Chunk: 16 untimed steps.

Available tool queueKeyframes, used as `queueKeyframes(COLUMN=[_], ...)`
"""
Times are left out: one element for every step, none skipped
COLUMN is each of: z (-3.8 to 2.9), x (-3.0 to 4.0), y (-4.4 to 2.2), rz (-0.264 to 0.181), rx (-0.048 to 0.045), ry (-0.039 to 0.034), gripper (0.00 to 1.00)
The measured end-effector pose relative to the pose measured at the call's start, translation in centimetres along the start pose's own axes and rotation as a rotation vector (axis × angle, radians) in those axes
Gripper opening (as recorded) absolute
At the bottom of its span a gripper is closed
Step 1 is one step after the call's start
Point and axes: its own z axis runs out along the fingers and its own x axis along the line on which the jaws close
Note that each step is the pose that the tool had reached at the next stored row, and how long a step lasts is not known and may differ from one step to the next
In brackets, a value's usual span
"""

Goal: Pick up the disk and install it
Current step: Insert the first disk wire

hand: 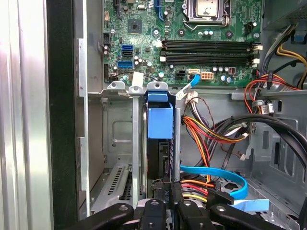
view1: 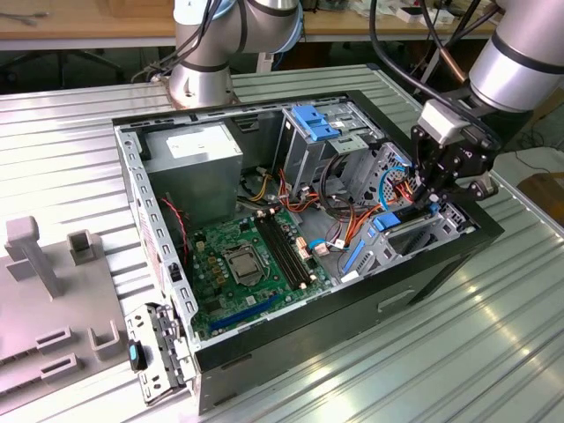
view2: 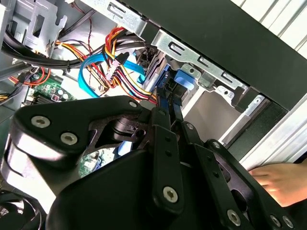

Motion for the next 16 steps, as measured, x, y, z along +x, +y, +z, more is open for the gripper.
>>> queueKeyframes(z=[0.02,0.04,0.07,0.08,0.09,0.1,0.11,0.12,0.15,0.17,0.21,0.28,0.3,0.33,0.38,0.43], x=[0.0,0.0,0.0,0.0,0.0,0.0,0.0,0.0,0.0,0.0,0.0,0.0,0.0,0.0,0.01,0.01], y=[0.0,0.0,0.01,0.01,0.01,0.01,0.01,0.01,0.01,0.01,0.02,0.02,0.02,0.03,0.03,0.04], rz=[0.0,0.0,0.0,0.0,0.0,0.0,0.0,0.0,0.0,0.0,0.0,0.0,0.0,0.0,0.0,0.0], rx=[0.0,0.0,0.0,0.0,0.0,0.0,0.0,0.0,0.0,0.0,0.0,0.0,0.0,0.0,0.0,0.0], ry=[0.0001,0.0,-0.0001,0.0,0.0001,0.0,0.0,0.0,0.0,0.0,0.0,-0.0002,-0.0001,0.0,0.0,-0.0002], gripper=[0.16,0.16,0.16,0.16,0.16,0.16,0.16,0.16,0.16,0.16,0.16,0.16,0.16,0.16,0.16,0.16])
